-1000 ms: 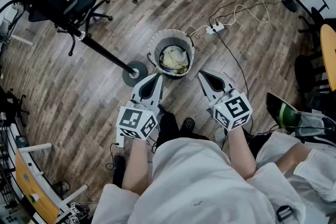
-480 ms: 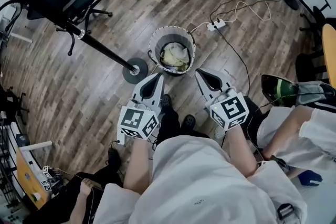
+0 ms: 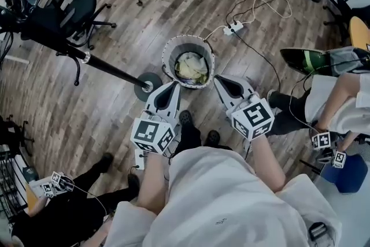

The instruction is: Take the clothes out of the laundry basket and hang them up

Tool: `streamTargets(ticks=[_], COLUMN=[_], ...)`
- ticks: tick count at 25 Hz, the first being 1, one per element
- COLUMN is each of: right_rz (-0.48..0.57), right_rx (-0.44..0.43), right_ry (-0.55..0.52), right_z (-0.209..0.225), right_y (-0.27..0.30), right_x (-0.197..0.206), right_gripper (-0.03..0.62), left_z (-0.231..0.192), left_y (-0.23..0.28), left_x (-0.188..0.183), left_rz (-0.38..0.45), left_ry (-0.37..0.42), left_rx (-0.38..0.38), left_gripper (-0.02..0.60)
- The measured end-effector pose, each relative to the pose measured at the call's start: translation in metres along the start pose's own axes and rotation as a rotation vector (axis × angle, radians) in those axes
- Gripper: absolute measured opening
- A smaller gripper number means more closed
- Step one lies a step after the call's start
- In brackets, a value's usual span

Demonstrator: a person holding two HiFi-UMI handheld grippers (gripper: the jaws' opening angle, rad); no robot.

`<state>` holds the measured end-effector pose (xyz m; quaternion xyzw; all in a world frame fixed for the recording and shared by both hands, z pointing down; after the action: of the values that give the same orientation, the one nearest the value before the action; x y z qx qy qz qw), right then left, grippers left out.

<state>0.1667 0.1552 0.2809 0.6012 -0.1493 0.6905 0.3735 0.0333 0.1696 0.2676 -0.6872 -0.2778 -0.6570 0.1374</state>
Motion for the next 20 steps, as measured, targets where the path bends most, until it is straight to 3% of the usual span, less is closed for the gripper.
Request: streamTargets(ticks=[10, 20], right_rz=[-0.016, -0.074], right_rx=[0.081, 0.123], right_ry=[0.042, 0.089], right_z=[0.016, 0.021], right_y=[0.06, 0.099], right_x=[-0.013, 0.009], right_gripper=[0.006, 0.008], left_z=[-0.062, -0.089], left_y=[0.038, 0.062], left_x=[-0.006, 0.017], left_rz=[-0.034, -0.1], left_ry=[0.005, -0.03], left_rx=[0.093, 0.172], left_gripper=[0.012, 0.012])
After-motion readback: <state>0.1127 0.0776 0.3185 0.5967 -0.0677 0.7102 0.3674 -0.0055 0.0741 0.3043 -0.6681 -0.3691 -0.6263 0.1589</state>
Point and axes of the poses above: the fingertips, and each gripper's own axes: y forward along the fingers, z to its right, x out of its underside, the point moved 2 cm from there along -y, backward along the fingers, and after that the axes turned 6 degrees about y, right-handed, at the moved point
